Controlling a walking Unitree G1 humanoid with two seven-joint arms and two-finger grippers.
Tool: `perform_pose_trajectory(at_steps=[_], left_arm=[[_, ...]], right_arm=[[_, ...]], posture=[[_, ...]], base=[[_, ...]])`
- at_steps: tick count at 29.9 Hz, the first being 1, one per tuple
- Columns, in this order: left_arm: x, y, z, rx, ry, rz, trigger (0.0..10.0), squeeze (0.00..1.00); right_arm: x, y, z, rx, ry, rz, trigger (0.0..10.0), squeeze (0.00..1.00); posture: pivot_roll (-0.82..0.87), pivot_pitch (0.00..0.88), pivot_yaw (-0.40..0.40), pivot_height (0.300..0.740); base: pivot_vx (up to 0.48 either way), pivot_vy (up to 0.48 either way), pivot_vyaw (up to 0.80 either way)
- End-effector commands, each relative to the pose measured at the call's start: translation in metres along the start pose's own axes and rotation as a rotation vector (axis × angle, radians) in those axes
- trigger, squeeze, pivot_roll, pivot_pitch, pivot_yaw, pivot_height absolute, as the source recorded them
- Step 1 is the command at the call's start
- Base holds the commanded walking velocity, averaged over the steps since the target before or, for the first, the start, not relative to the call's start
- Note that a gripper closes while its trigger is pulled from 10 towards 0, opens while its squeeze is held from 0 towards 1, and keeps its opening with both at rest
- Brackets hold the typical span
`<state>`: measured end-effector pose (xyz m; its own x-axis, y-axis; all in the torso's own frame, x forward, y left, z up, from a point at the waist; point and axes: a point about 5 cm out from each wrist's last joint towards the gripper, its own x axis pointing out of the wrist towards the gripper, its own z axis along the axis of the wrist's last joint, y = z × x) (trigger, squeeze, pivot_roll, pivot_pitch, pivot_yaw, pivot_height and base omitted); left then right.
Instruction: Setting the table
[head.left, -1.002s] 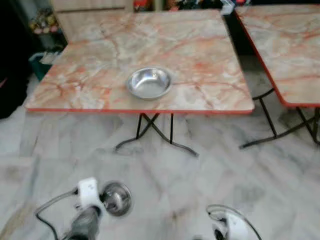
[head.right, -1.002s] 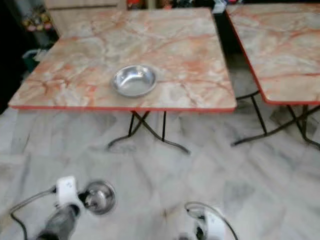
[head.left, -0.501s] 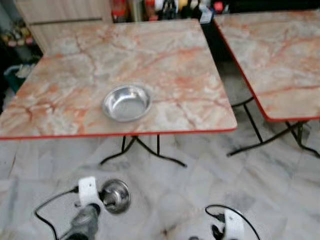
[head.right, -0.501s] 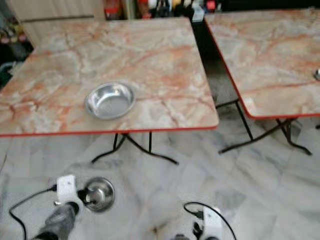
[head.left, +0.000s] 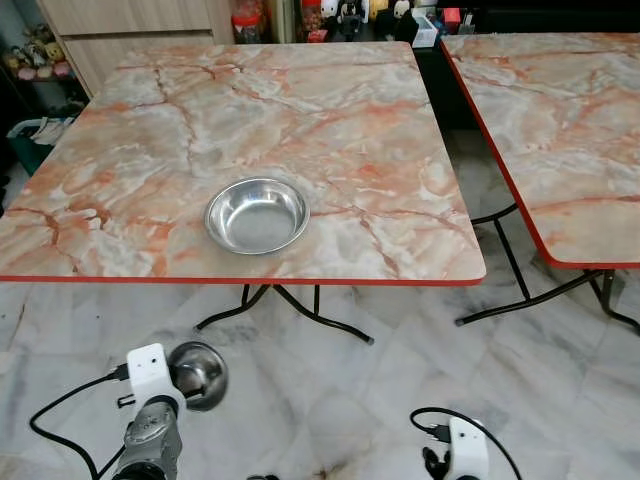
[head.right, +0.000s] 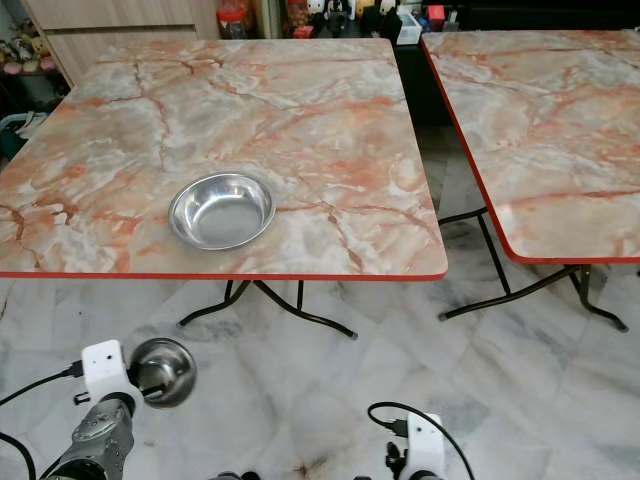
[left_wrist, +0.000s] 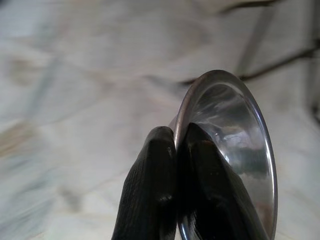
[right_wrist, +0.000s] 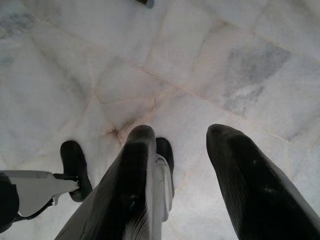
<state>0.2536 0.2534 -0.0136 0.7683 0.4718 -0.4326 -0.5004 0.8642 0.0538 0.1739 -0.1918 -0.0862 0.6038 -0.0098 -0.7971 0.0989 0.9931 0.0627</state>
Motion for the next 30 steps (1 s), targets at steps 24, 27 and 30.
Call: perform_pose_trajectory(at_steps=[24, 27, 30], left_arm=[[-0.008, 0.019, 0.221, 0.173, -0.947, 0.311, 10.0, 0.00], [-0.019, -0.015, 0.247, 0.130, -1.021, 0.138, 10.0, 0.00], [-0.020, -0.046, 0.248, 0.012, -0.943, -0.103, 10.0, 0.00]], right_arm=[[-0.002, 0.007, -0.014, -0.010, 0.048, 0.019, 10.0, 0.00], [-0.003, 0.006, -0.018, -0.007, 0.057, 0.015, 10.0, 0.00], [-0.004, 0.005, -0.022, -0.002, 0.065, 0.011, 10.0, 0.00]], posture=[[-0.02, 0.146, 0.012, 0.740], [-0.02, 0.139, 0.013, 0.740], [-0.02, 0.135, 0.014, 0.740]], base=[[0.000, 0.000, 0.00], [0.000, 0.000, 0.00], [0.000, 0.000, 0.00]])
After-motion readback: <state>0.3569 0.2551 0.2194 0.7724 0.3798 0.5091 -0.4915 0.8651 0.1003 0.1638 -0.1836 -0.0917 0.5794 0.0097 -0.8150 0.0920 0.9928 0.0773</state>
